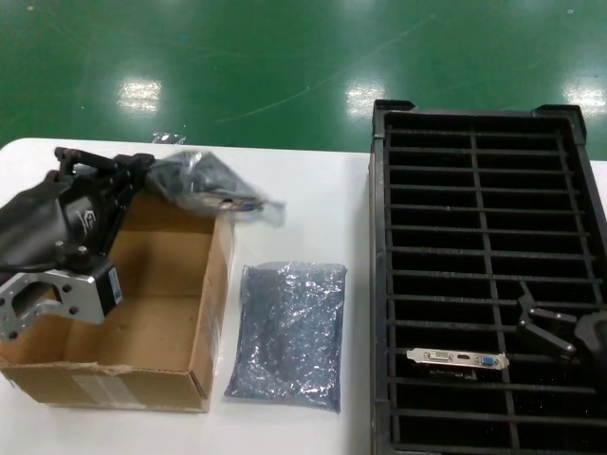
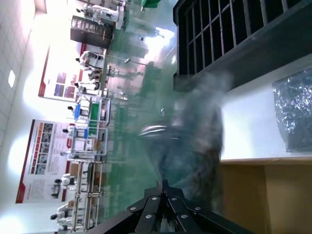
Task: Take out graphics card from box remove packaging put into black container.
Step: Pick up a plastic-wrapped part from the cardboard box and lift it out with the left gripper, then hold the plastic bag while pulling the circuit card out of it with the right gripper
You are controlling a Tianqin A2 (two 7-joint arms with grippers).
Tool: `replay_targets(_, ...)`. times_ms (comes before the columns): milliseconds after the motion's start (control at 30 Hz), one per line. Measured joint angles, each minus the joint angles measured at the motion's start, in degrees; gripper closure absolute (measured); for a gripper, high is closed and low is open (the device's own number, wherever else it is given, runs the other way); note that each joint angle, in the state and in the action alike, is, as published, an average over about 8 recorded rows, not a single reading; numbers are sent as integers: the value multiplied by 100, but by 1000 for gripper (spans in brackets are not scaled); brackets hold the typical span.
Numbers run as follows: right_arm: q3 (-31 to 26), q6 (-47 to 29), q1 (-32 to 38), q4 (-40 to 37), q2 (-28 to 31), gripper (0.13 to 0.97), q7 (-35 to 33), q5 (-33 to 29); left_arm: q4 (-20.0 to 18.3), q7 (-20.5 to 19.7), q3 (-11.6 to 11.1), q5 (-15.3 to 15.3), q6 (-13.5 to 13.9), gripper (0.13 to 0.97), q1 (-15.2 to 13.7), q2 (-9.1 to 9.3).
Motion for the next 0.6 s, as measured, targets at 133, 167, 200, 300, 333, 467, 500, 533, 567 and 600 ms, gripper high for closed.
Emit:
replay_targets(133, 0, 0, 0, 0, 0, 129, 0, 0, -59, -15, 15, -47, 22, 958, 47, -4)
replay_targets(167, 0, 0, 0, 0, 0, 129, 0, 0, -61, -16, 16, -49, 23, 958, 49, -4)
replay_targets(200, 3, -6, 0, 0, -2, 129, -2, 0, -63, -16, 16, -50, 24, 958, 51, -4)
replay_targets(300, 51, -89, 2, 4, -43, 129, -61, 7, -64, -16, 17, -51, 24, 958, 52, -4)
replay_targets(333, 86, -140, 4, 7, -75, 129, -107, 16, -64, -16, 17, -51, 24, 958, 52, -5)
replay_targets(467, 306, -474, 13, 36, -283, 129, -428, 106, -64, -16, 17, -51, 24, 958, 52, -5)
replay_targets(500, 369, -579, 13, 53, -346, 129, -527, 145, -64, -16, 17, -51, 24, 958, 52, -5)
replay_targets(533, 427, -690, 13, 73, -407, 129, -629, 190, -64, -16, 17, -51, 24, 958, 52, -5)
replay_targets(567, 477, -803, 10, 98, -459, 129, -724, 240, -64, -16, 17, -51, 24, 958, 52, -5)
replay_targets(600, 516, -922, 5, 129, -502, 133, -809, 293, -64, -16, 17, -51, 24, 958, 52, -5)
